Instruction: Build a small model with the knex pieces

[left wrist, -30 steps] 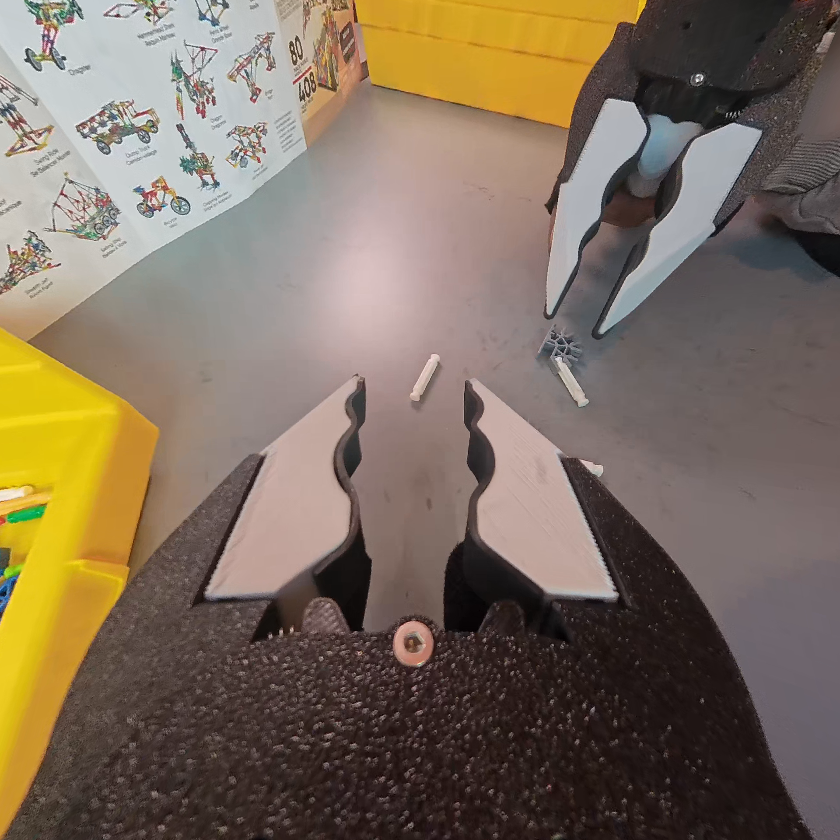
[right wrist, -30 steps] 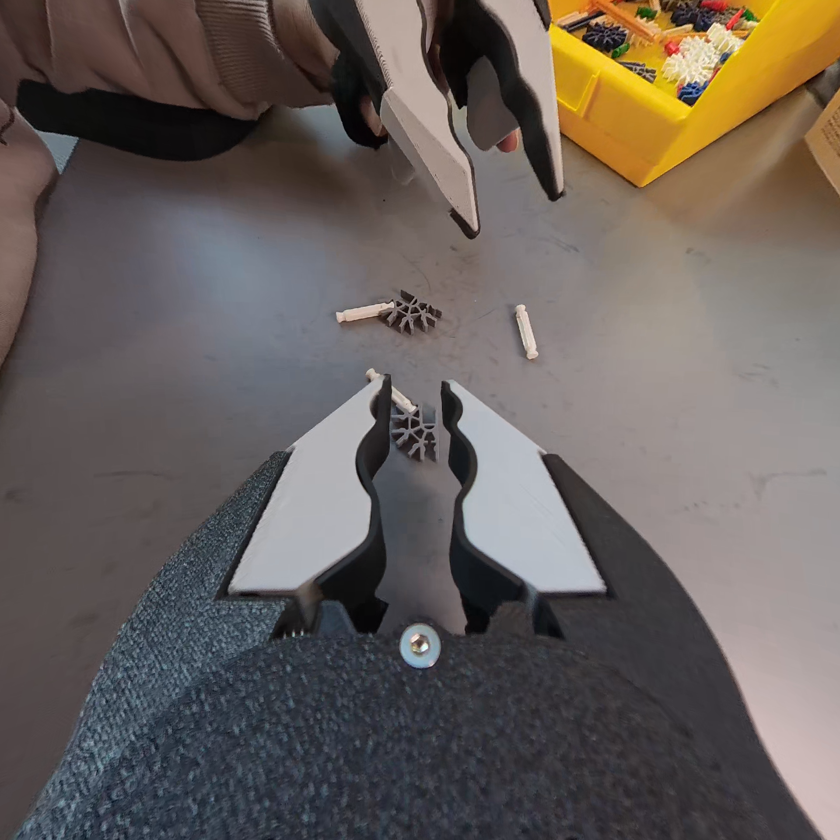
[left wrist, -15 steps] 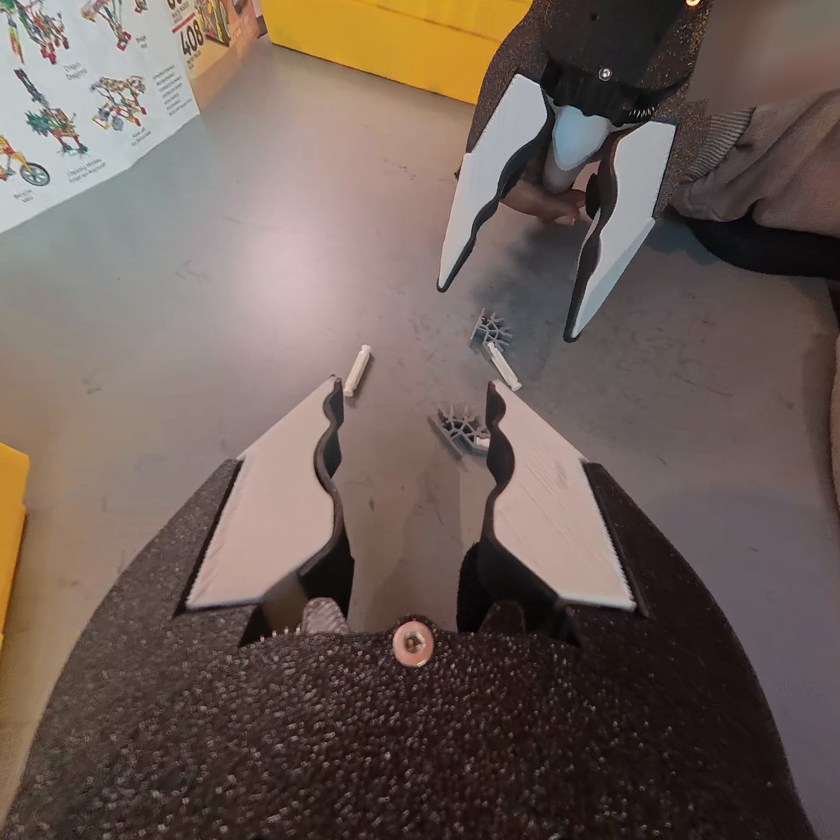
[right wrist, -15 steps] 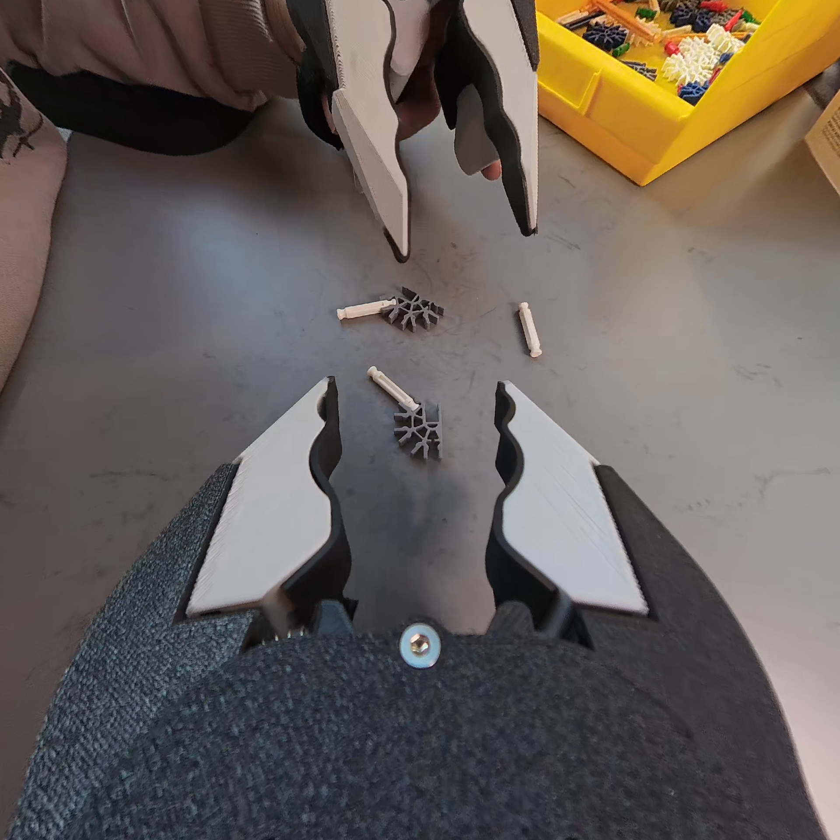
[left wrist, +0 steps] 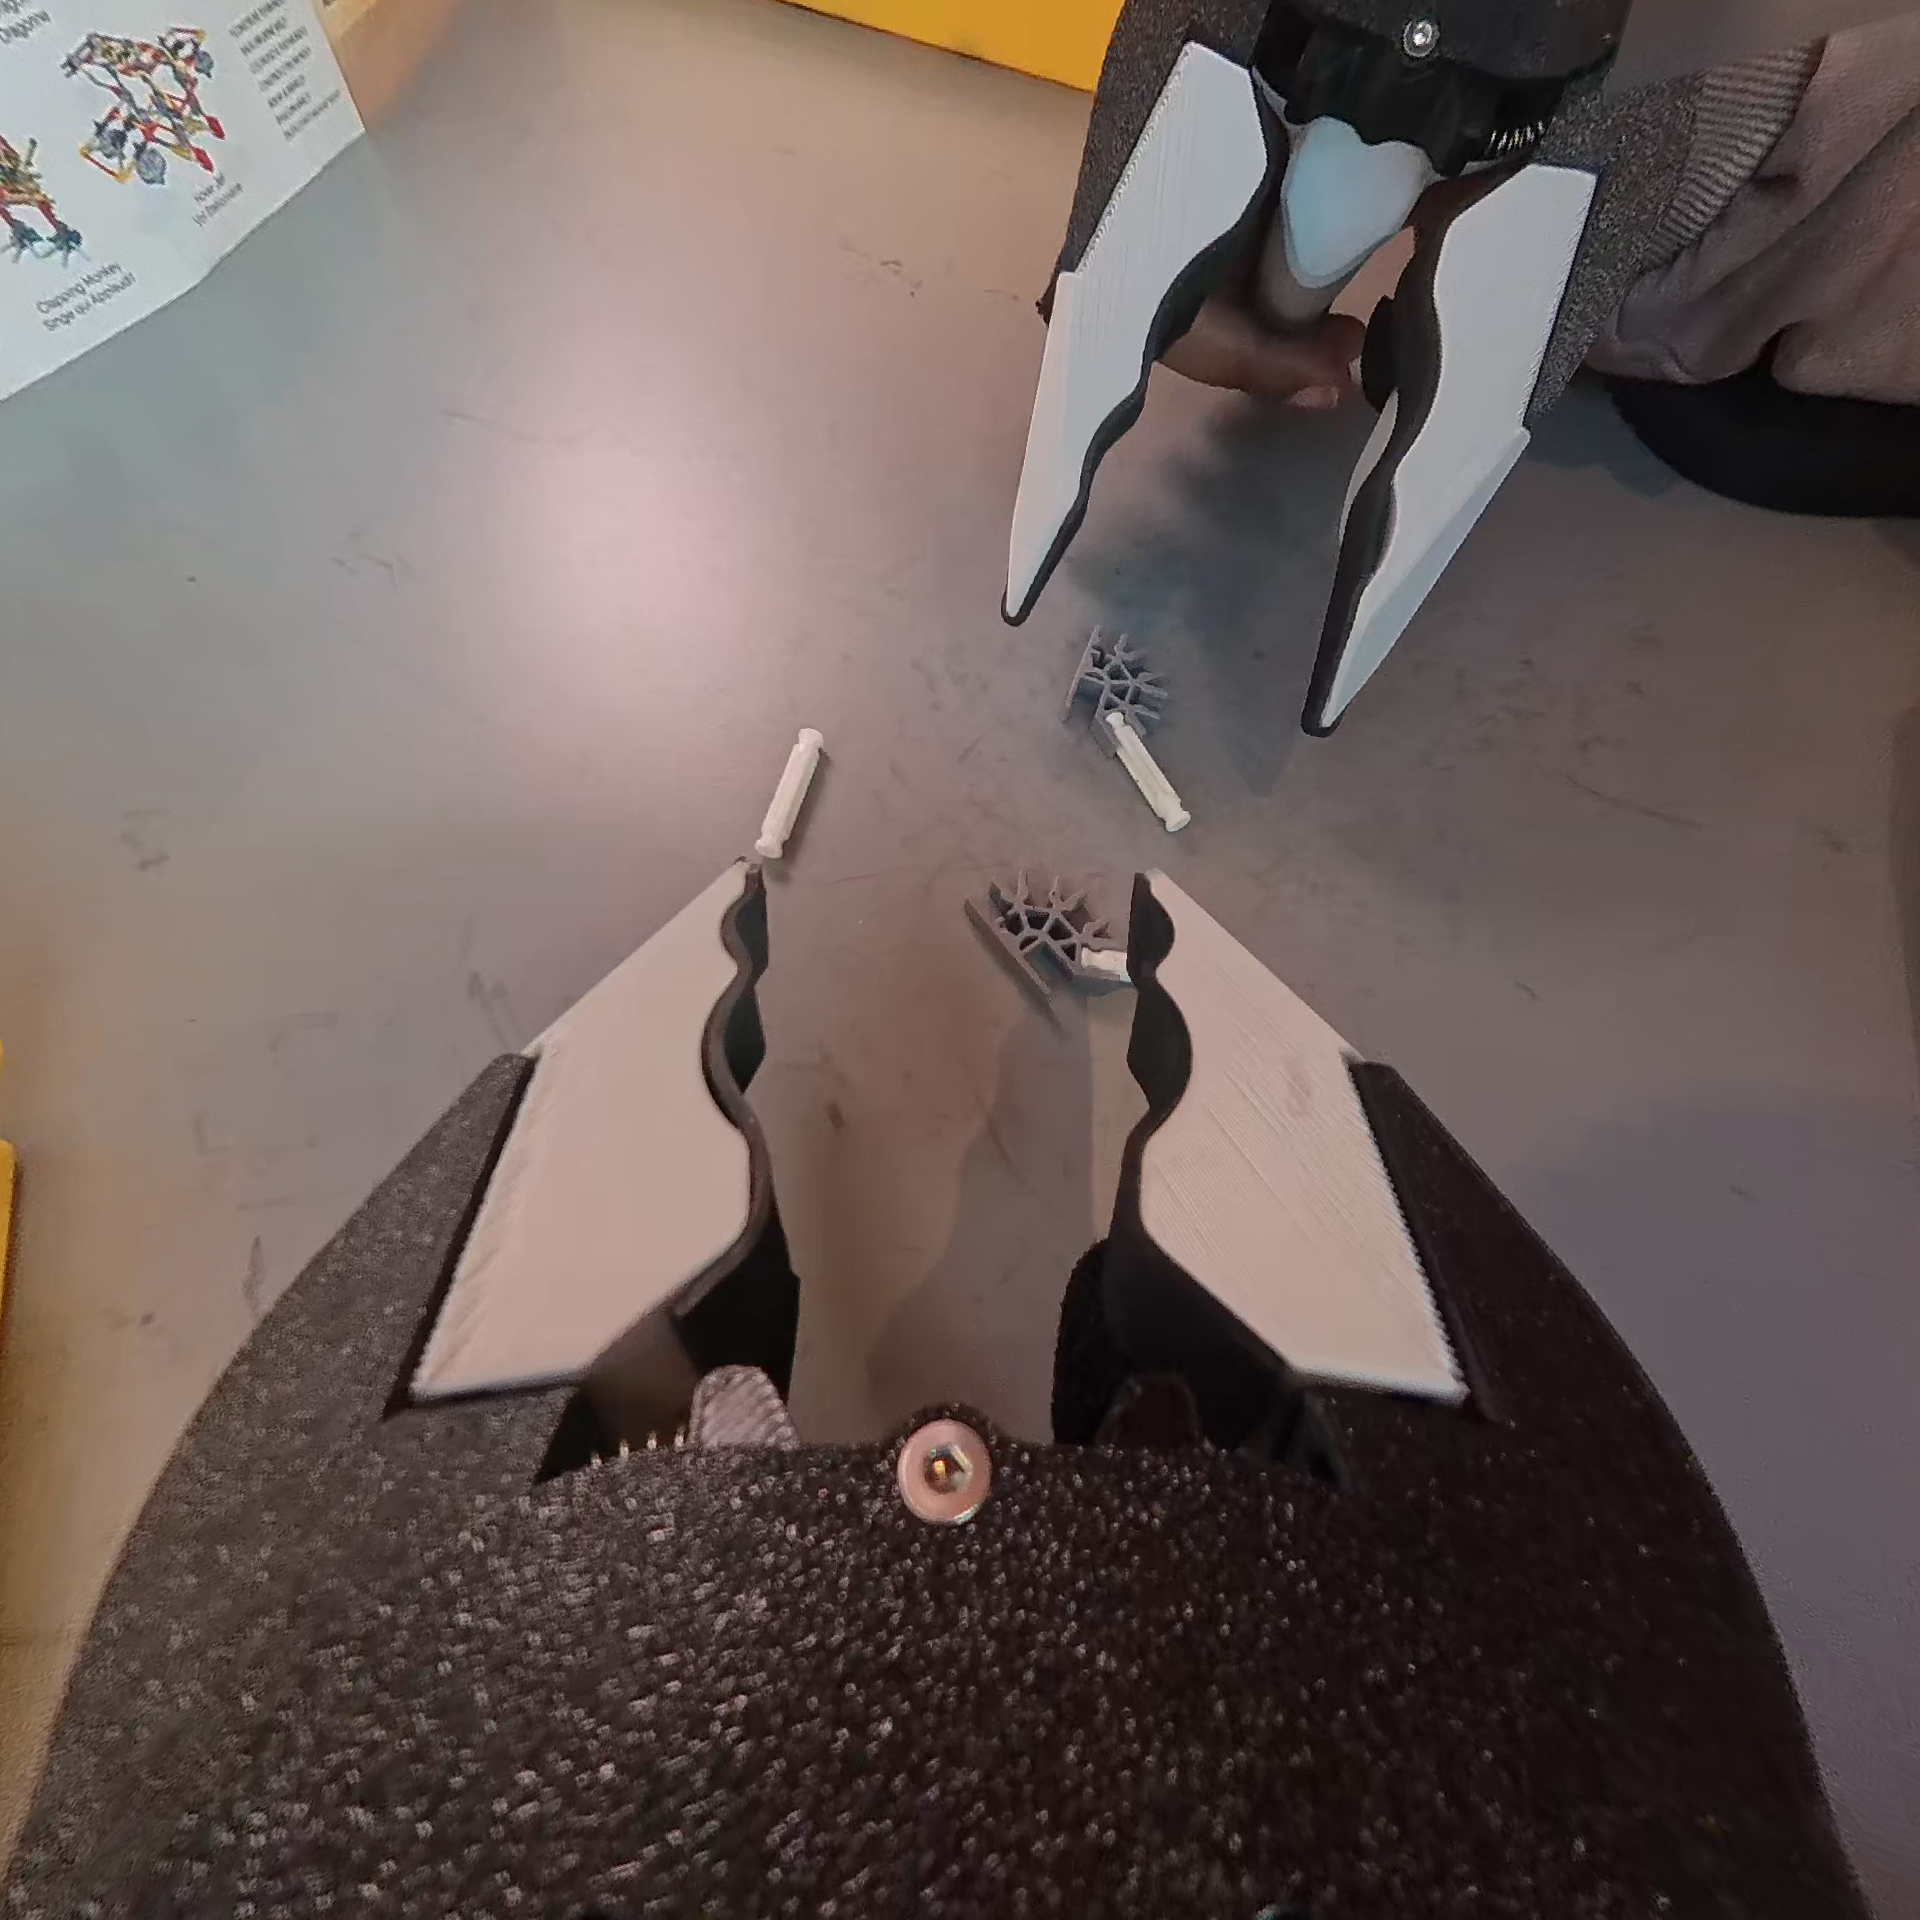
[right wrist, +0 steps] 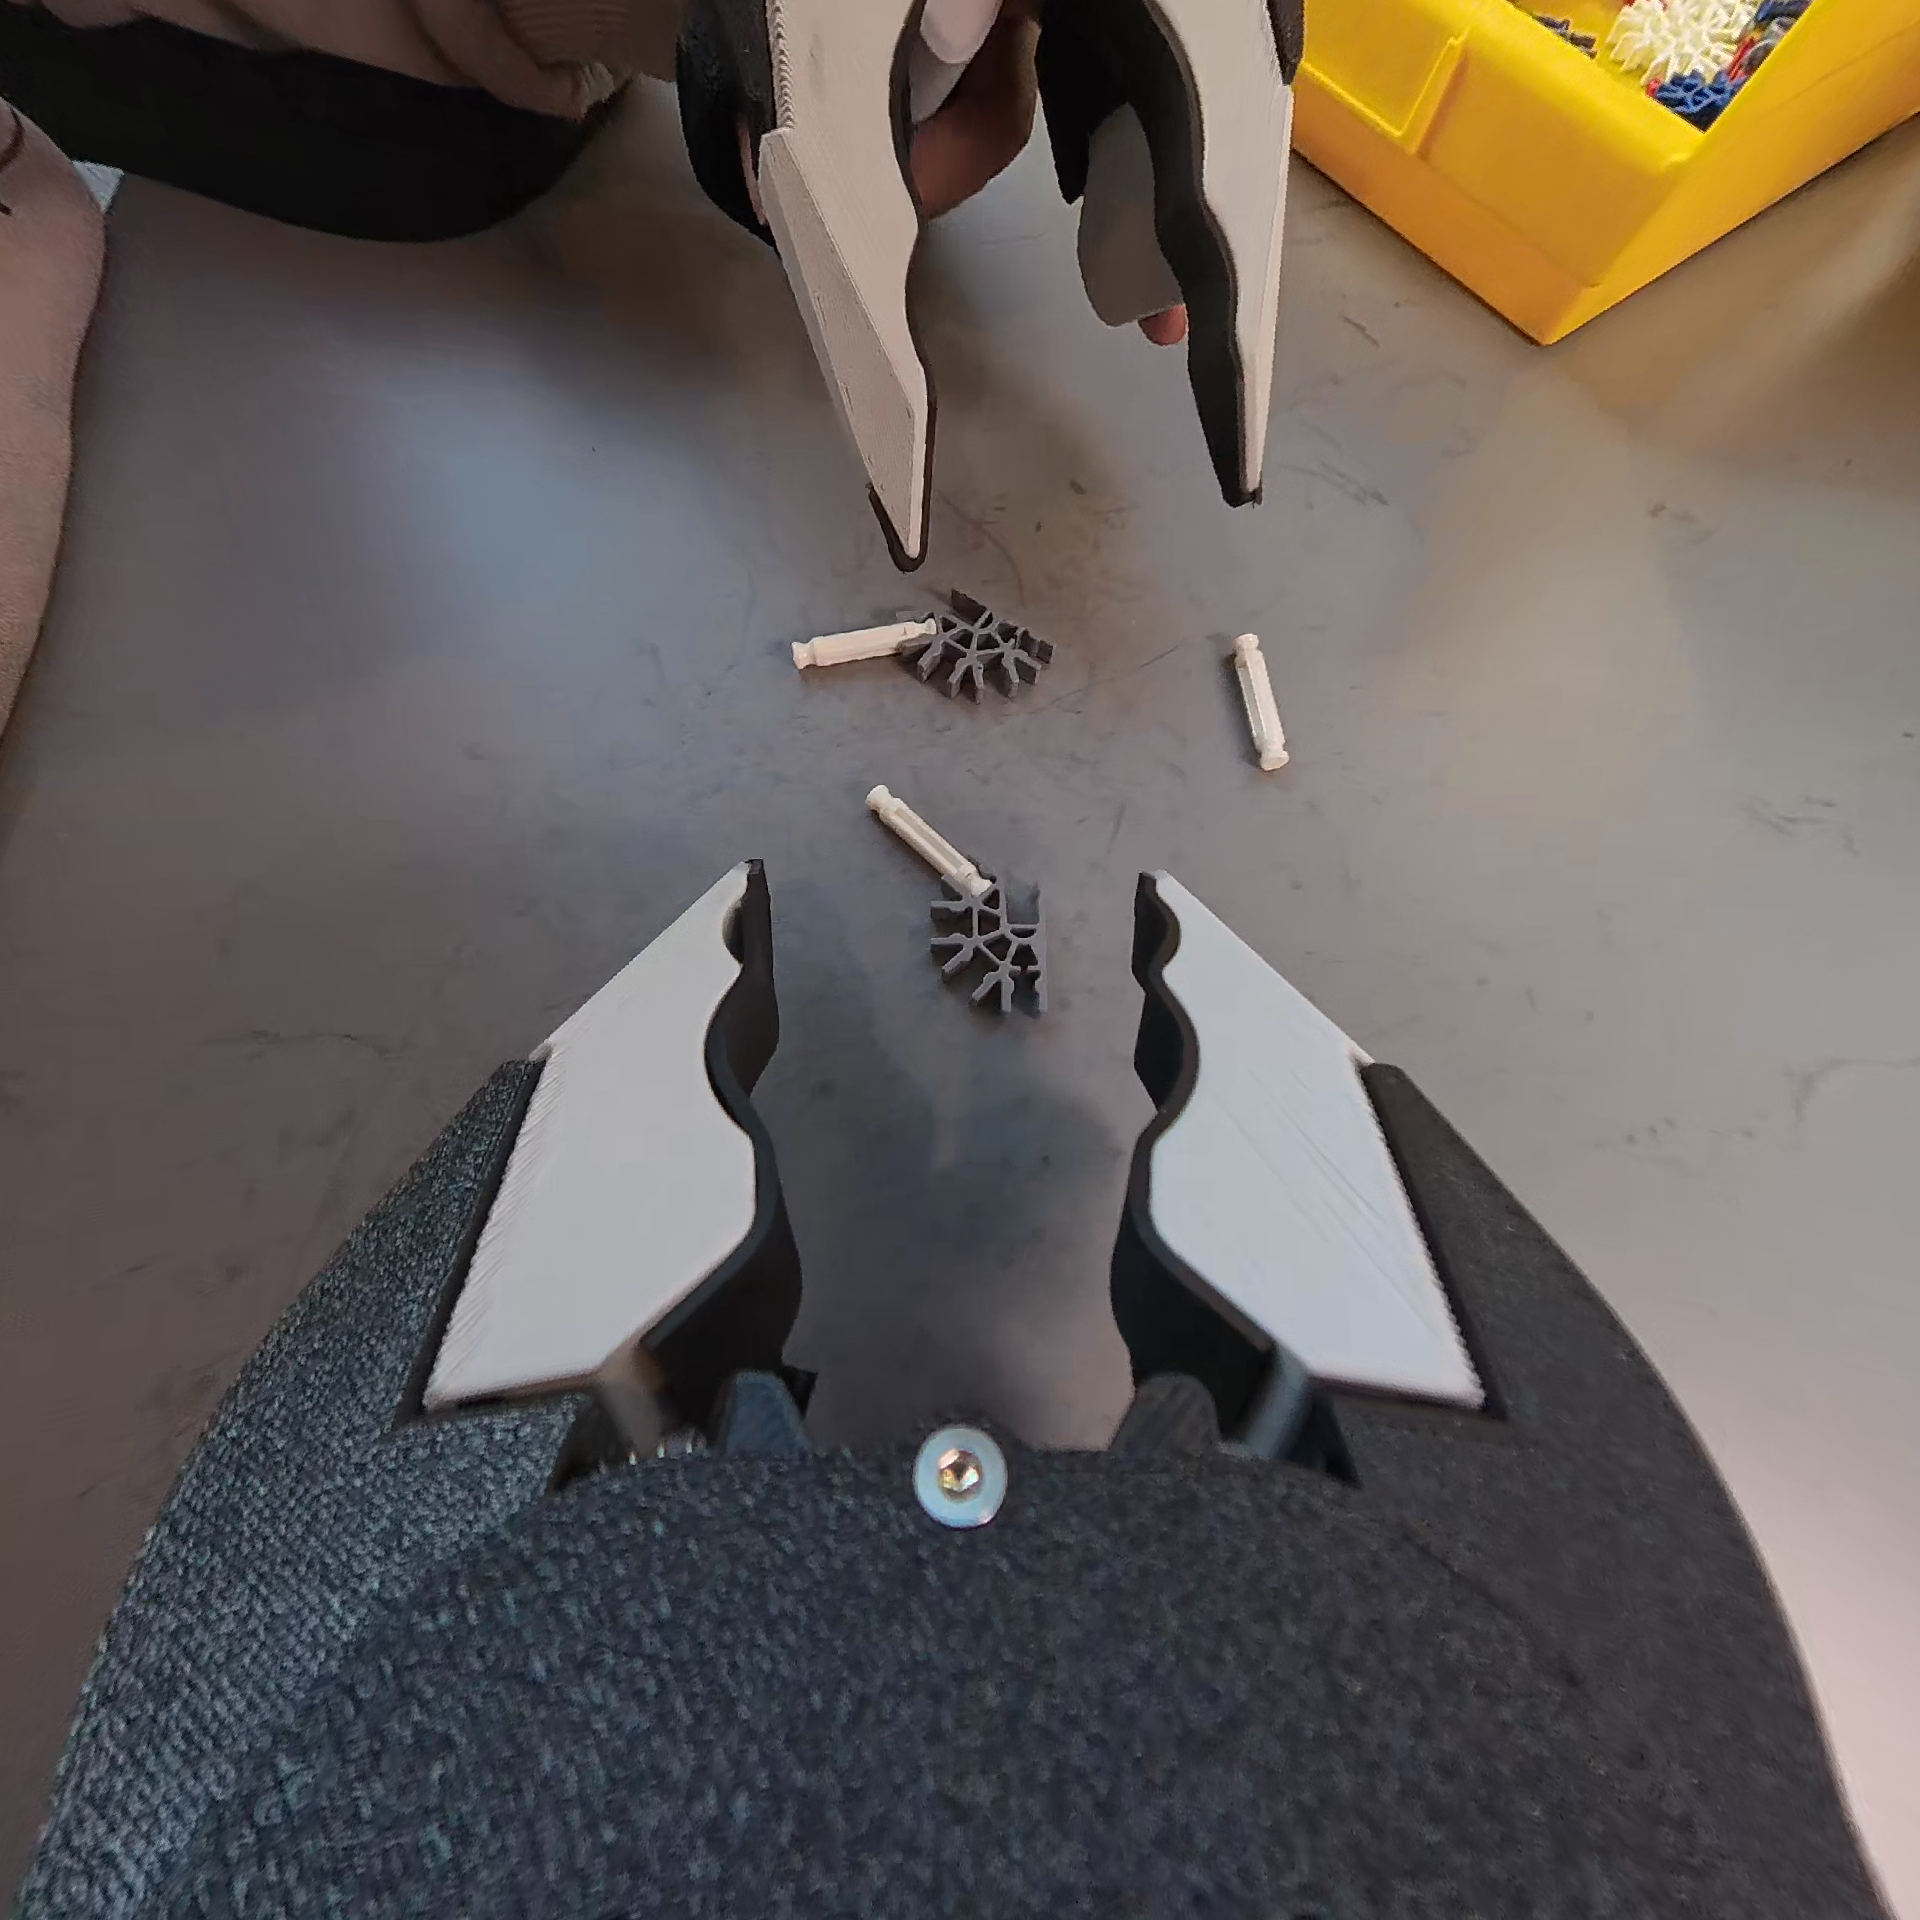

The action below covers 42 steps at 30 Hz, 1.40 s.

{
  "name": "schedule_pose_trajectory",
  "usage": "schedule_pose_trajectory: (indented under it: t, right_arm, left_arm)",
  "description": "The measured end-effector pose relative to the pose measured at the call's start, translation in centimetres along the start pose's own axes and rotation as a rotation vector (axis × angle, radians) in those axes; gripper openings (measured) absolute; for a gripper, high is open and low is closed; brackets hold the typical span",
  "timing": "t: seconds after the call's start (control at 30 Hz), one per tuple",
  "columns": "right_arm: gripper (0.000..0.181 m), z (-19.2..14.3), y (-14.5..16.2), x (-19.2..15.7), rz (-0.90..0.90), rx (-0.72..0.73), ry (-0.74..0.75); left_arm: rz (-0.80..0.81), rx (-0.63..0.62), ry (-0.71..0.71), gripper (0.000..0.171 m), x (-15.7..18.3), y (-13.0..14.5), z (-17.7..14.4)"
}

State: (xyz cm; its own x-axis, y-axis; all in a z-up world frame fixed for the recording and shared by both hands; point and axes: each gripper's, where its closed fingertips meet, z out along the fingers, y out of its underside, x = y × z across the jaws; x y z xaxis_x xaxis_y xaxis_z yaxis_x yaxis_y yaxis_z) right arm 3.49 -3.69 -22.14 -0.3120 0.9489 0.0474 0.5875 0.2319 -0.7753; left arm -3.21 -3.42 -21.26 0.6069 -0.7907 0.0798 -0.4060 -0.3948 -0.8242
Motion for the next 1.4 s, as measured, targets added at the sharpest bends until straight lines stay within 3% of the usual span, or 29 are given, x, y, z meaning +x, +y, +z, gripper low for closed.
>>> schedule_pose_trajectory:
  t: [0.53, 0.8, 0.93, 1.1, 1.2, 1.27, 1.4]
  right_arm:
    - [0.067, 0.4, 1.0, -0.6, 0.002, -0.062, -0.009]
    - [0.022, -0.1, 1.3, 1.3, 0.059, -0.058, 0.072]
    - [0.011, -0.4, 1.5, 1.7, 0.059, -0.065, 0.093]
    - [0.013, -0.9, 2.0, 3.5, 0.095, -0.084, 0.193]
    - [0.027, -1.2, 2.0, 3.4, 0.18, -0.099, 0.177]
    - [0.047, -1.1, 2.3, 2.4, 0.279, -0.141, 0.128]
    - [0.063, -0.2, 2.0, 1.4, 0.305, -0.184, 0.128]
  left_arm:
    - [0.076, -0.153, 0.106, 0.07, 2.4, 2.5, 0.7]
    - [0.106, -0.174, 0.093, 0.042, 2.3, 2.9, 0.6]
    - [0.09, -0.171, 0.081, 0.033, 1.9, 2.8, 0.5]
    - [0.074, -0.157, 0.071, 0.028, 1.7, 2.7, 0.7]
    - [0.07, -0.146, 0.061, 0.025, 1.5, 2.5, 0.9]
    - [0.069, -0.136, 0.057, 0.024, 1.4, 2.4, 1.0]
    - [0.075, -0.128, 0.048, 0.024, 1.3, 2.3, 1.2]
